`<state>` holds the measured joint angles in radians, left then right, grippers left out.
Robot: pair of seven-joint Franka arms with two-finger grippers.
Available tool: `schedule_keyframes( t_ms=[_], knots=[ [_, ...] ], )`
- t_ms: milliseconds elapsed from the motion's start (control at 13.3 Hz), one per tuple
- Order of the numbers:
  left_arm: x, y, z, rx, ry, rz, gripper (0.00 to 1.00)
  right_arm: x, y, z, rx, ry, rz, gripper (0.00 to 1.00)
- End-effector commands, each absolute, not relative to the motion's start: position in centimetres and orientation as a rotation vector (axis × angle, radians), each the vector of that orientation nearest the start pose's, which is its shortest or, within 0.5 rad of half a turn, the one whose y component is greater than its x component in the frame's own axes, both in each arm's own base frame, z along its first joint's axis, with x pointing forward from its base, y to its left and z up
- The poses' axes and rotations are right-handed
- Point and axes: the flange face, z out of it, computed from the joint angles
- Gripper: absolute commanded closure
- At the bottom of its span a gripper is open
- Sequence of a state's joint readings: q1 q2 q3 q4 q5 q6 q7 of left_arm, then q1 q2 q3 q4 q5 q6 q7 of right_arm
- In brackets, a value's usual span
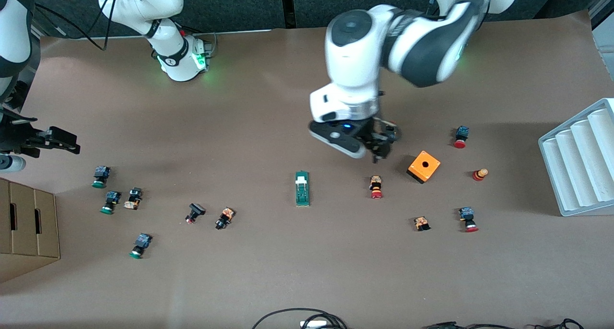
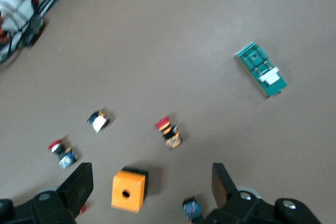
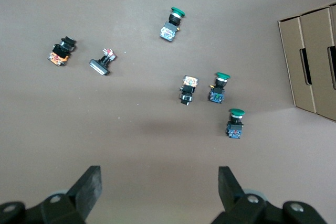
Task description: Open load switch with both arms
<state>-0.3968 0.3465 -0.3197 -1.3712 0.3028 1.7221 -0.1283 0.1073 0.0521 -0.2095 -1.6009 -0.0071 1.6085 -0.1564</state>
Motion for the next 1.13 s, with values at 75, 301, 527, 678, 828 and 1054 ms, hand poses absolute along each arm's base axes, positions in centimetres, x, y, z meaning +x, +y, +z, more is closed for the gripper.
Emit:
schedule_keyframes(
  t_ms=[75,301,527,678,828,1054],
  knots=[
    [56.2,-31.6,56.2,-2.899,0.792,0.019,0.00,57.0,-5.6,58.7,-3.169,-0.102,0.063,0.00],
    [57.8,-25.6,58.6,-2.941,0.642,-0.001,0.00,57.0,-5.7,58.7,-3.169,-0.100,0.063,0.00],
    [59.0,-21.0,59.4,-2.986,0.518,0.015,0.00,57.0,-5.7,58.7,-3.168,-0.099,0.066,0.00],
    [59.4,-18.0,59.7,-2.989,0.434,0.050,0.00,57.0,-5.7,58.7,-3.168,-0.099,0.066,0.00],
    [59.2,-13.7,60.4,-2.994,0.307,0.048,0.00,57.0,-5.7,58.7,-3.167,-0.099,0.065,0.00],
    [57.0,-8.0,59.5,-3.133,0.123,0.050,0.00,57.0,-5.6,58.7,-3.167,-0.102,0.063,0.00]
  ],
)
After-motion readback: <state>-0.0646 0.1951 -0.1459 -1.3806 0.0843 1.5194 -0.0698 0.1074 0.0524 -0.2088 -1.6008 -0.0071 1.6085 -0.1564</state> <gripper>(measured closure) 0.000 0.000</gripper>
